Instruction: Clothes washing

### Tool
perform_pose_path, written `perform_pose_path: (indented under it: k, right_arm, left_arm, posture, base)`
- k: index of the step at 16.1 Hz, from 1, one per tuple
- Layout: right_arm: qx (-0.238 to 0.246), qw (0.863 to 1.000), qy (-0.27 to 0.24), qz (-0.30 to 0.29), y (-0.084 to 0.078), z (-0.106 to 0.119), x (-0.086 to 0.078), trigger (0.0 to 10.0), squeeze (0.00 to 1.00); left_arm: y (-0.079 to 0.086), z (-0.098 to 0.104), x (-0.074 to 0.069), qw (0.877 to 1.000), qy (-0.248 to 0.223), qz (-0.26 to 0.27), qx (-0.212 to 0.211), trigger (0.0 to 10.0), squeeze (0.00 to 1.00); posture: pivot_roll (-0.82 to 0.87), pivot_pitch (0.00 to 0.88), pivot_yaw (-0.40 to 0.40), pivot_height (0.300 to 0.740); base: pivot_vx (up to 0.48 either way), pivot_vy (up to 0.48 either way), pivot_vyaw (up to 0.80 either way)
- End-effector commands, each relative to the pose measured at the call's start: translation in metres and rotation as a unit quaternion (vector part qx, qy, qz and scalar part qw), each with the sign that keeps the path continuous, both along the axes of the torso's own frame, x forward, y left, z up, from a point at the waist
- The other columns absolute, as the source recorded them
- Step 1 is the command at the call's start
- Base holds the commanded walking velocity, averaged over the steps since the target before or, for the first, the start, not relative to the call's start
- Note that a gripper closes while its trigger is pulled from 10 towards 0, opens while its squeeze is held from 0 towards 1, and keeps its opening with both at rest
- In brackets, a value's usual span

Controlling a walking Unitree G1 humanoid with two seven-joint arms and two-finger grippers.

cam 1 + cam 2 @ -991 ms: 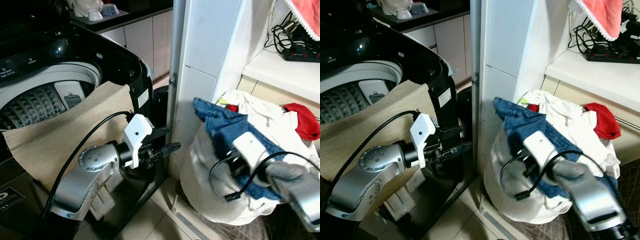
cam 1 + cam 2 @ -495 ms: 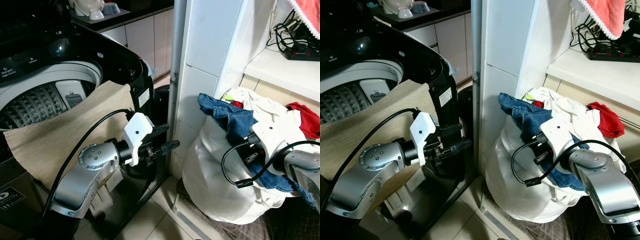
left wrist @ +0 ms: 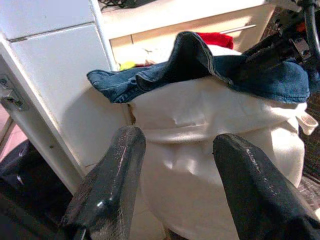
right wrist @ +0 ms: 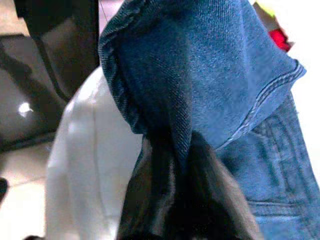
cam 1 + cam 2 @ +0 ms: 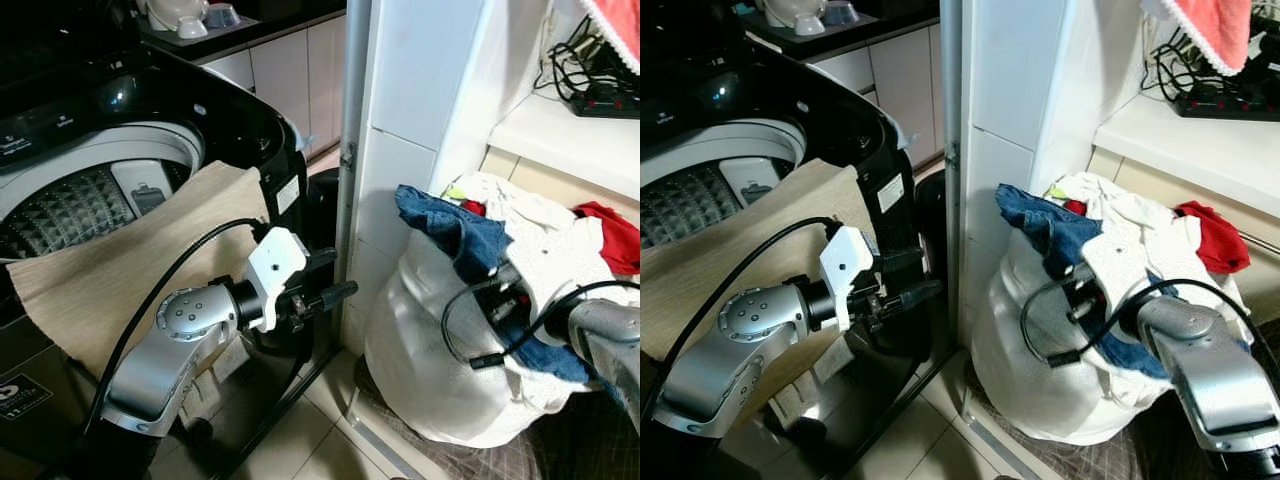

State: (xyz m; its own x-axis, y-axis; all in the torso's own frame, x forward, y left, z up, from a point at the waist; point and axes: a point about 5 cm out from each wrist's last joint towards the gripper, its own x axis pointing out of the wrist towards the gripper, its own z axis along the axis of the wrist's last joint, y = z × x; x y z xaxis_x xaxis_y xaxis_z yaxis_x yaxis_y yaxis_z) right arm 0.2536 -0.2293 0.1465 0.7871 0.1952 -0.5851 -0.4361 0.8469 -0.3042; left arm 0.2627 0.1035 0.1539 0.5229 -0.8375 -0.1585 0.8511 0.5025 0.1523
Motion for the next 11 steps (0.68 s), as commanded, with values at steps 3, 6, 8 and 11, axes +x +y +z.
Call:
perform_pose_path:
  k: [3, 6, 8, 11]
  right_arm:
    - [-0.021, 0.999, -0.038, -0.015, -0.0055, 0.0133, 0.0051, 10.0, 1.00]
    - [-0.015, 0.999, -0.030, -0.007, -0.0054, 0.0136, 0.0038, 10.0, 1.00]
    - [0.000, 1.000, -0.014, -0.006, -0.0037, 0.0086, 0.0008, 0.0, 0.00]
    - [0.018, 1.000, -0.007, -0.002, -0.0017, 0.0069, 0.0000, 0.0, 0.00]
  left_arm:
    - [0.0009, 0.0009, 0.0016, 1.000, -0.003, -0.002, 0.006, 10.0, 0.00]
    - [0.0010, 0.0003, 0.0008, 1.000, -0.002, -0.004, 0.008, 10.0, 0.00]
    - [0.0007, 0.0005, 0.0007, 1.000, -0.002, -0.005, 0.007, 10.0, 0.00]
    - [0.0004, 0.0012, 0.0021, 1.000, -0.003, -0.001, 0.005, 10.0, 0.00]
  posture:
    - [-0.10, 0.000, 0.031, 0.740]
    - [-0.10, 0.000, 0.032, 0.740]
    - [-0.09, 0.000, 0.028, 0.740]
    - [-0.09, 0.000, 0.027, 0.740]
  base:
    - [0.000, 0.000, 0.00]
    - [0.000, 0.000, 0.00]
    - [0.000, 0.000, 0.00]
    - [0.000, 0.000, 0.00]
